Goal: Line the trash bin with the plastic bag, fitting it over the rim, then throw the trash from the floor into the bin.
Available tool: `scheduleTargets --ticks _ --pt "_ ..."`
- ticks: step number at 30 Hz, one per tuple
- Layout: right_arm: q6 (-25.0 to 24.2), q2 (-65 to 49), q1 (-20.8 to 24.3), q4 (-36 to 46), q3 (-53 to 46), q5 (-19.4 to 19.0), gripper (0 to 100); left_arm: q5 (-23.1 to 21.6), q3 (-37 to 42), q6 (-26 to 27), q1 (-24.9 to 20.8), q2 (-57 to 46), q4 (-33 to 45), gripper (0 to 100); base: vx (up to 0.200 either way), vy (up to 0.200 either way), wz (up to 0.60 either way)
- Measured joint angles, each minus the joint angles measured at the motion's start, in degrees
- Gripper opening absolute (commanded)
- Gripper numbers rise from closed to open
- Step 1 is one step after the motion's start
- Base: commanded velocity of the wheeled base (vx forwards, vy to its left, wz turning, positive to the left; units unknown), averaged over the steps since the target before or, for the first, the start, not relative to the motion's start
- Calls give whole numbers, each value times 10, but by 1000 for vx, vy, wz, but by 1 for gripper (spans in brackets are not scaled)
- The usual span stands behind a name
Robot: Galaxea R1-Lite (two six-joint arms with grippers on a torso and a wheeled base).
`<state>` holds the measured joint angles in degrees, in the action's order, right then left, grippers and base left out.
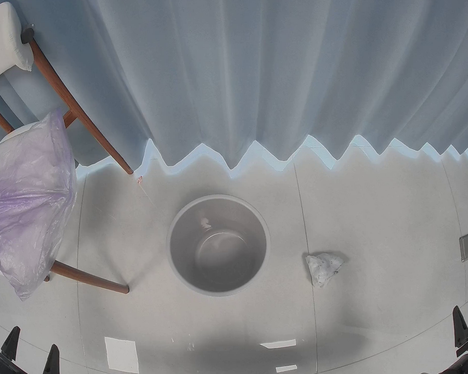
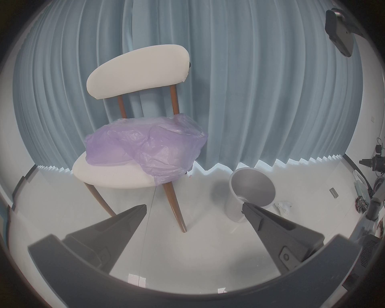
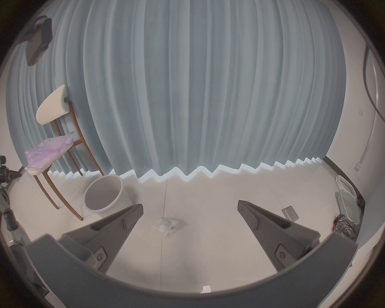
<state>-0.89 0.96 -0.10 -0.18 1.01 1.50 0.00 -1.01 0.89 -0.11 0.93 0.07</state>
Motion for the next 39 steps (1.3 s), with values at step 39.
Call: scheduleTargets --ticks 39 --pt "0 0 0 0 0 0 100 8 0 -10 1 0 -20 100 0 0 0"
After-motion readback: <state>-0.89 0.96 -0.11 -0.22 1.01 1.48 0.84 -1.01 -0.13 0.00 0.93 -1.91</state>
